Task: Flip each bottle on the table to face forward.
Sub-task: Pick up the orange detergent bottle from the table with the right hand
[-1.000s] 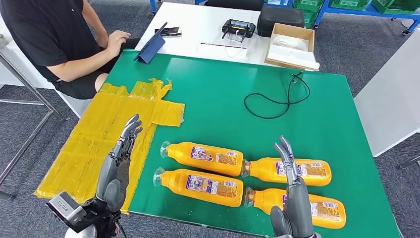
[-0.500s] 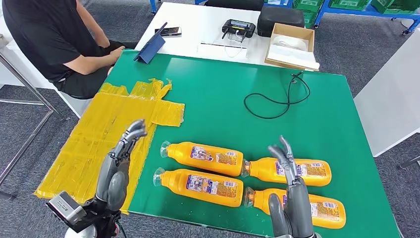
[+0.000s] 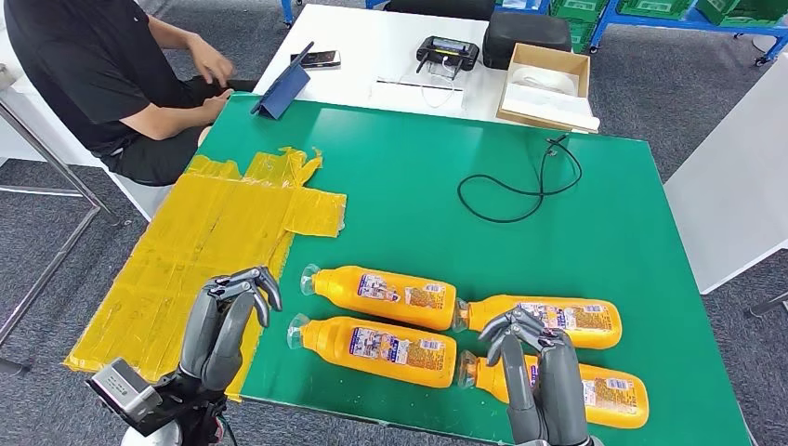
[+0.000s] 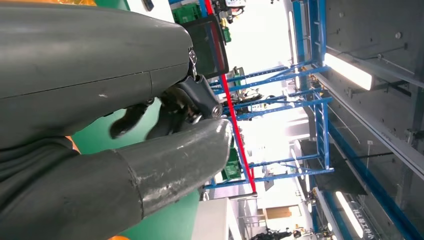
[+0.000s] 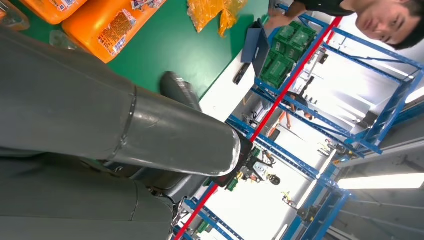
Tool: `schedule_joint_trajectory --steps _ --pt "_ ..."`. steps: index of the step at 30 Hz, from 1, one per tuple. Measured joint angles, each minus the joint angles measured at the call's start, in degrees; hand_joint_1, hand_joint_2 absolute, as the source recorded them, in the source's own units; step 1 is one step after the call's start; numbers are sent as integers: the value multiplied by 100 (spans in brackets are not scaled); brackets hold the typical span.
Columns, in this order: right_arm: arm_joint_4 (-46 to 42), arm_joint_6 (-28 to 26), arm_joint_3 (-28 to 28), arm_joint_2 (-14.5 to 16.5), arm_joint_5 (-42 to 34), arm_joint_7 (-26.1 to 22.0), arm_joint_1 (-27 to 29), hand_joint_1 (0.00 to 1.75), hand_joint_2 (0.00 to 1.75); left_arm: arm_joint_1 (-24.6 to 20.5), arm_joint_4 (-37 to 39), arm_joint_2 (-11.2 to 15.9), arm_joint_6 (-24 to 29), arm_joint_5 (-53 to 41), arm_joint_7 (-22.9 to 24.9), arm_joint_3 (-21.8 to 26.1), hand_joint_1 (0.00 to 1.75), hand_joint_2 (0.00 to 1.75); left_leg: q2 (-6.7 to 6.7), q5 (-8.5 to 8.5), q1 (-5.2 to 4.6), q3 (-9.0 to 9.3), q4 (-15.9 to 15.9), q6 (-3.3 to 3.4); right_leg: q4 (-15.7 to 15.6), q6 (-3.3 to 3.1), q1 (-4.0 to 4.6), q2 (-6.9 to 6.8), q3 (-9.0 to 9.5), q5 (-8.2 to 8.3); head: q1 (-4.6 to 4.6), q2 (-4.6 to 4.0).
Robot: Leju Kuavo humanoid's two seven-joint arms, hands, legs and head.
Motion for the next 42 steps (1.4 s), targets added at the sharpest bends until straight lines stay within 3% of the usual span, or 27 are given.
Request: schedule_joint_trajectory --steps 4,6,7,9,11,17,21,25,30,34,38,42 --pt "2 -54 -5 0 -122 -106 8 175 0 6 1 -4 24 2 54 1 175 0 -1 0 0 0 0 0 0 0 0 0 -4 0 -1 0" --pt "61 -287 -75 0 -725 -738 68 175 0 74 52 -50 156 -15 124 2 175 0 -2 -6 0 4 0 -2 -1 -2 0 0 -23 -5 -1 0" --pt "142 -406 -159 0 -1133 -1232 117 165 0 134 127 -86 247 -40 105 3 172 0 -2 -11 0 7 0 -3 -2 -5 -1 -1 -32 -9 -1 0" --pt "367 -467 -414 8 -1667 -2064 236 78 0 262 342 -139 379 -108 -55 -3 85 0 -3 -20 -2 8 0 -6 -3 -10 -2 0 -38 -14 1 0" --pt "530 -371 -657 43 -1730 -2371 334 0 0 336 511 -162 421 -138 -99 -13 0 0 -1 -20 -4 -1 0 -5 -2 -8 -2 1 -21 -10 0 0" --pt "676 -51 -963 204 -1516 -2235 471 0 0 379 728 -210 634 -181 127 -36 0 0 1 -18 -2 -1 1 -4 -2 -8 0 1 -1 -7 -2 0" --pt "758 -105 -990 255 -1183 -1865 492 0 175 386 800 -238 652 -180 135 -32 0 0 2 -19 0 -1 0 -5 -1 -10 1 1 -1 -9 -1 0" --pt "815 -318 -883 219 -653 -1235 468 0 175 368 817 -252 686 -228 259 -28 0 0 1 -18 -1 -1 0 -4 -1 -10 0 1 -2 -9 -1 0" --pt "846 -380 -685 111 -431 -832 407 0 175 343 820 -275 727 -262 353 -28 0 0 1 -18 -2 -1 0 -4 -1 -10 -1 1 3 -9 -1 0" --pt "952 -217 -440 -132 -334 -307 314 0 175 320 869 -275 718 -174 398 -29 0 0 1 -18 -2 -1 0 -4 -1 -9 -1 1 4 -8 -1 0" --pt "1052 -205 -256 -295 -238 -170 238 0 175 300 929 -275 692 -110 400 -31 0 0 1 -18 -2 -1 0 -4 -1 -9 0 1 4 -8 -2 1" --pt "1152 -291 -18 -491 421 324 86 0 175 280 992 -275 579 -24 409 -39 0 0 2 -18 -1 -1 0 -4 -1 -9 0 2 3 -8 -2 0"
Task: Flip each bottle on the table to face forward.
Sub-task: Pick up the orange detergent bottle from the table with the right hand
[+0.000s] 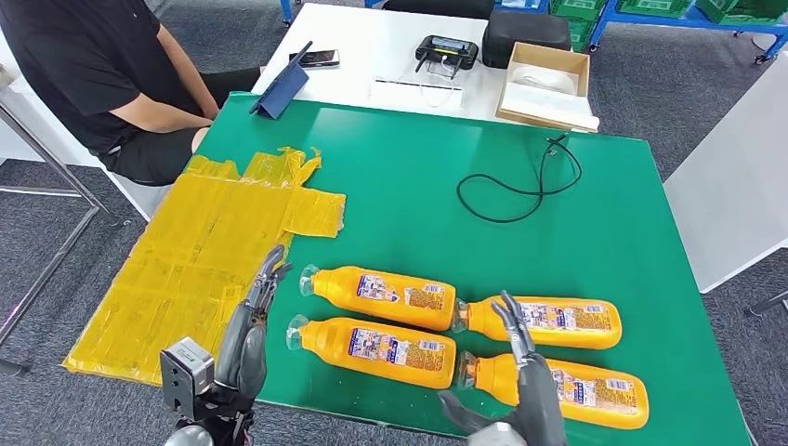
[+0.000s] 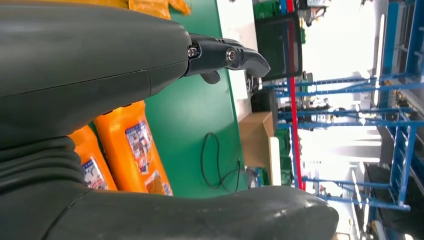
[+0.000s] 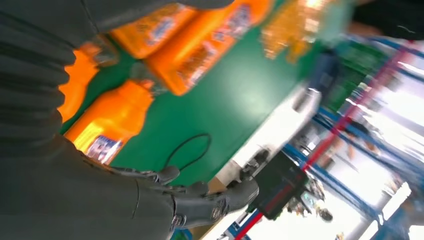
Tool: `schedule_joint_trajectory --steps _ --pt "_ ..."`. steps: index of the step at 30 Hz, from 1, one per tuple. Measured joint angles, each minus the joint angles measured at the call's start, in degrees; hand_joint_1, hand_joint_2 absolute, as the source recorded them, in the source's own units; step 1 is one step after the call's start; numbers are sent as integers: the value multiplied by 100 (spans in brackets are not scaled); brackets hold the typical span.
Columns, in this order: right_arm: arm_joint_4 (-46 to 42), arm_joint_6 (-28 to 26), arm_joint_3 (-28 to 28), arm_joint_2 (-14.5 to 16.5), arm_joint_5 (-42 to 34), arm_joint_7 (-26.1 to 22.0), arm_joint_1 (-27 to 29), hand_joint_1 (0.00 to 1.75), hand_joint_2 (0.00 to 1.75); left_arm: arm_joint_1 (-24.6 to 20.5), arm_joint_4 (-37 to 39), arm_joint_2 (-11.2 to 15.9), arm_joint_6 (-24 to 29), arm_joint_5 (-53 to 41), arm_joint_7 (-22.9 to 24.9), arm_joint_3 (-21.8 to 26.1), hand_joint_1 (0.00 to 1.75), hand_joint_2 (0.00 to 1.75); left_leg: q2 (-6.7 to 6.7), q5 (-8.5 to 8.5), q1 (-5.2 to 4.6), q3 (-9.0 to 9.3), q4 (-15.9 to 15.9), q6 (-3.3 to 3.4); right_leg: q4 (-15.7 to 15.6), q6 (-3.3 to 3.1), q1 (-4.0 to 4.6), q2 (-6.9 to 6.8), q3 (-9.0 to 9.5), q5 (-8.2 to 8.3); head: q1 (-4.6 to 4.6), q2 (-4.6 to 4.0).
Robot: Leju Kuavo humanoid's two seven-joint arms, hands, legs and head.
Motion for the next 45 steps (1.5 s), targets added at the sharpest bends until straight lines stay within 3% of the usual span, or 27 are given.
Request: schedule_joint_trajectory --steps 4,8,21,29,45 --pt "199 -7 497 -316 532 867 -264 0 175 -31 109 2 -92 81 43 -18 0 0 0 1 0 0 0 1 0 0 -1 -1 0 0 2 0" --pt "420 -46 1010 -604 920 1430 -526 0 175 -56 243 30 -137 130 149 -108 0 0 0 1 -1 0 0 2 0 1 -1 -1 1 1 2 0" --pt "1005 446 1755 -1135 1301 1972 -1159 0 175 -96 521 180 -165 280 205 -289 0 0 0 2 -1 -2 0 3 0 1 0 0 -1 1 1 0" --pt "1362 722 1866 -1089 2157 2280 -1558 0 175 -86 591 259 -179 352 161 -328 0 0 0 4 -1 -2 1 5 1 1 0 -1 1 1 1 0" --pt "1799 845 1856 -767 2352 2300 -1950 0 175 -86 641 298 -241 332 123 -328 0 0 0 5 0 -3 0 5 1 1 0 -1 1 1 1 0"
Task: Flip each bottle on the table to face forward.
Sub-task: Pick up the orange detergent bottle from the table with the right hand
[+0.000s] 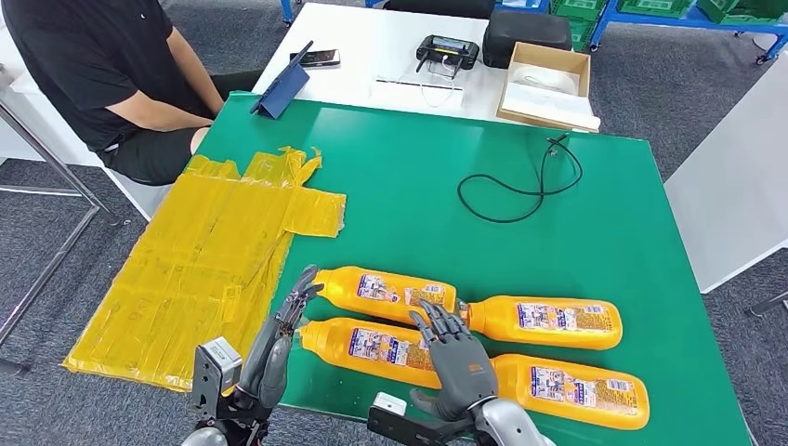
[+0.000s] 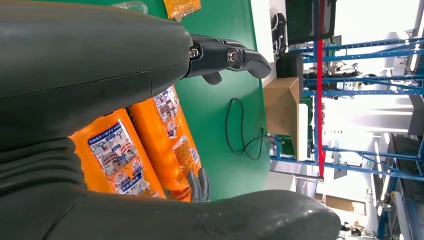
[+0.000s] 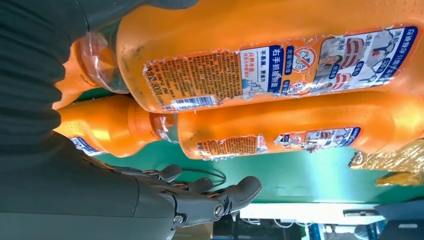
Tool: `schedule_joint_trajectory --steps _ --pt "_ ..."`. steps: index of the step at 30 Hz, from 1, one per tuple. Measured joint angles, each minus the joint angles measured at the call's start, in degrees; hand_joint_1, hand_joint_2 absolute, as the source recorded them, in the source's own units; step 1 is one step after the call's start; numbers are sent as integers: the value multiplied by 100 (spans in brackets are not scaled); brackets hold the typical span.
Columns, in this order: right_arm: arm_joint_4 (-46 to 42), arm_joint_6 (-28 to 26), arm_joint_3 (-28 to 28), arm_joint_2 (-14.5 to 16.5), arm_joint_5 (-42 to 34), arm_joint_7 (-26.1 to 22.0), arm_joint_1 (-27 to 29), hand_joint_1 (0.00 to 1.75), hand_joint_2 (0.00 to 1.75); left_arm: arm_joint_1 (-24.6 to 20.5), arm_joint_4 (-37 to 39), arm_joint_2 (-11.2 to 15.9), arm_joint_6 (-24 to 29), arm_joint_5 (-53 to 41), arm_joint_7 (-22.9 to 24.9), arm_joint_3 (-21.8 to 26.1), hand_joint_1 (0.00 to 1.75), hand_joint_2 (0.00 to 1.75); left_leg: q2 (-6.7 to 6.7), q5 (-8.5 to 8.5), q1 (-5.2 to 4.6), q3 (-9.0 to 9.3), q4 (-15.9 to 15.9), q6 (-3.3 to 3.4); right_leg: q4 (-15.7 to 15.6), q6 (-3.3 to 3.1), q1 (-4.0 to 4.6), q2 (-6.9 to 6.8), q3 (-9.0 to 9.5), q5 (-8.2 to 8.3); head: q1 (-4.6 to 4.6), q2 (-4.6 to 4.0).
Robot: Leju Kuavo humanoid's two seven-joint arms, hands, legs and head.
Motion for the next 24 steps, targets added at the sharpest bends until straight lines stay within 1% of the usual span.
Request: schedule_joint_trajectory --steps 8,13,21,22,23,24 --pt "346 179 3 150 -196 -91 -215 0 175 -45 64 25 -34 0 -7 -4 0 0 0 0 0 0 0 0 0 0 0 0 -1 0 0 0" --pt "589 265 21 189 -248 -103 -342 0 175 -102 89 32 -37 2 -9 -26 0 0 0 0 0 0 0 0 0 0 0 0 0 0 1 0" --pt "1172 370 126 211 -200 -161 -701 0 175 -164 93 40 -37 28 -9 -160 0 0 0 1 0 2 0 0 0 1 0 0 1 1 1 0" --pt "1215 370 136 216 -189 -163 -726 7 175 -169 93 41 -37 28 -9 -173 0 0 1 1 0 2 0 0 0 1 0 0 2 1 1 0" --pt "1255 376 150 227 -167 -159 -744 41 175 -174 93 43 -38 29 -9 -187 0 0 1 1 0 3 0 0 0 1 0 0 2 1 1 0" --pt "1300 400 170 247 -142 -152 -759 82 175 -181 93 46 -42 31 -8 -199 0 0 1 1 0 3 0 0 0 1 0 1 2 1 1 0"
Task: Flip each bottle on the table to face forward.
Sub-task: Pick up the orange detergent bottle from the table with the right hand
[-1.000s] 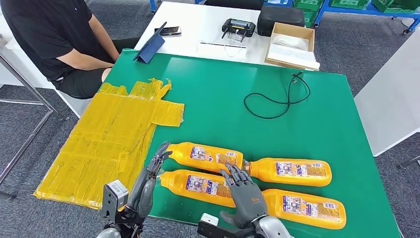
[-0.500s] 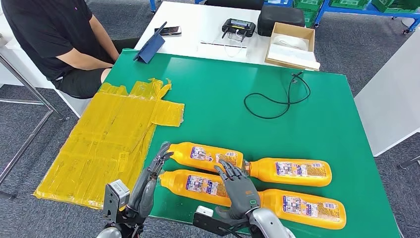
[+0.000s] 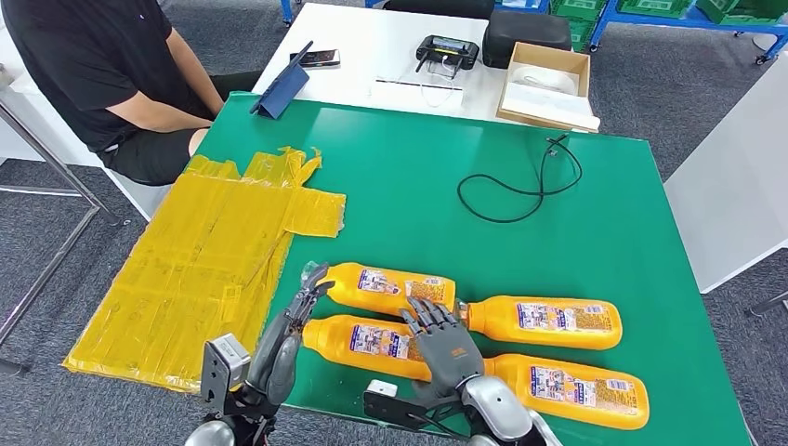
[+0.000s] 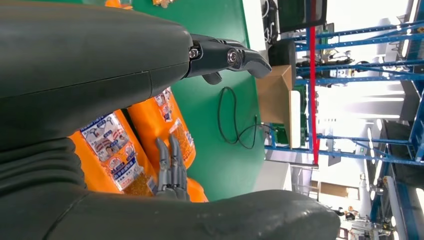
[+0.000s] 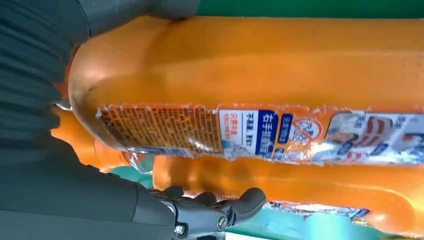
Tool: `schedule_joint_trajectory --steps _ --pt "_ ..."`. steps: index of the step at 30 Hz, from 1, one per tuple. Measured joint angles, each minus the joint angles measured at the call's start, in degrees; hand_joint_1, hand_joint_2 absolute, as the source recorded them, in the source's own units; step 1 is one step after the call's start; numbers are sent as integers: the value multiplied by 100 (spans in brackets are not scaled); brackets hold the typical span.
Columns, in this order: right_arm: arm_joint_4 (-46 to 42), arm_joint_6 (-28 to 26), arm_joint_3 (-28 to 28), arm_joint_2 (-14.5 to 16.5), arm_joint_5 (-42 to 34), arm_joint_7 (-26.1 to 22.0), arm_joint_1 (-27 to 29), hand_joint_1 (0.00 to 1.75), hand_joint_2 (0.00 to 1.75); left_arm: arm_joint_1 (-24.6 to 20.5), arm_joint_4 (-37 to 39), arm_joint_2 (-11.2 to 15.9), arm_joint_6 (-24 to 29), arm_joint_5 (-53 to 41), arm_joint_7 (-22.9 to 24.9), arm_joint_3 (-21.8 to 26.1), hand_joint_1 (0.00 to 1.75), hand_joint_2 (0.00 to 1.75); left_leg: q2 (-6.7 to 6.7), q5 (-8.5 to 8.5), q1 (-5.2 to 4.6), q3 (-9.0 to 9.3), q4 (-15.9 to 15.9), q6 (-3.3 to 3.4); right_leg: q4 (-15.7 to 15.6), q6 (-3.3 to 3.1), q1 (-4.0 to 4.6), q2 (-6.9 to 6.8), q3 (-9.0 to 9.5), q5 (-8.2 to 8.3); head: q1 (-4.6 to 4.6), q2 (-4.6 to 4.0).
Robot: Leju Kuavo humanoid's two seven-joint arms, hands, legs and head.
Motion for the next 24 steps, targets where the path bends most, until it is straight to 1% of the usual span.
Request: schedule_joint_trajectory --steps 1,2,3,4,9,13,16,20,22,24 --pt "57 41 26 22 15 1 -21 126 175 -10 2 4 -8 3 1 -12 0 0 0 0 0 1 0 0 0 0 0 0 0 0 0 0" --pt "132 106 58 43 2 -21 -59 162 175 -25 6 7 -16 7 1 -26 0 0 1 0 0 2 0 0 0 -1 0 1 0 1 -1 0" --pt "226 184 96 58 -34 -72 -115 172 175 -46 15 10 -26 10 1 -41 0 0 2 0 0 4 0 0 0 -1 1 2 0 1 -2 0" --pt "337 256 137 68 -89 -151 -189 175 175 -72 30 11 -33 13 1 -59 0 0 3 0 1 7 0 0 0 -1 1 2 1 1 -1 0" --pt "920 414 359 132 -296 -585 -553 175 175 -192 190 12 2 13 -30 -169 0 0 7 -14 2 55 -1 -13 -1 -10 0 3 -11 -9 1 0" --pt "1232 445 549 188 -346 -740 -714 175 175 -270 309 12 18 15 -49 -243 0 0 35 -24 2 81 -1 -20 -2 -14 1 24 2 -10 1 0" --pt "1351 543 679 236 -337 -710 -831 175 175 -329 338 10 40 57 53 -304 0 0 57 -29 4 102 -1 -26 -2 -14 2 46 15 -8 -1 0" --pt "1401 652 749 292 -379 -510 -882 175 175 -374 337 -6 156 163 173 -336 0 0 70 -35 14 120 -1 -34 -1 -15 11 61 26 -8 -2 0" --pt "1407 629 740 296 -433 -433 -868 175 175 -371 319 -13 286 198 144 -320 0 0 70 -36 20 121 -1 -36 -1 -16 17 61 28 -9 -1 0" --pt "1405 538 709 296 -551 -402 -806 175 175 -352 236 -37 577 164 2 -251 0 0 69 -36 24 122 -1 -37 -1 -18 19 61 29 -10 -1 0"
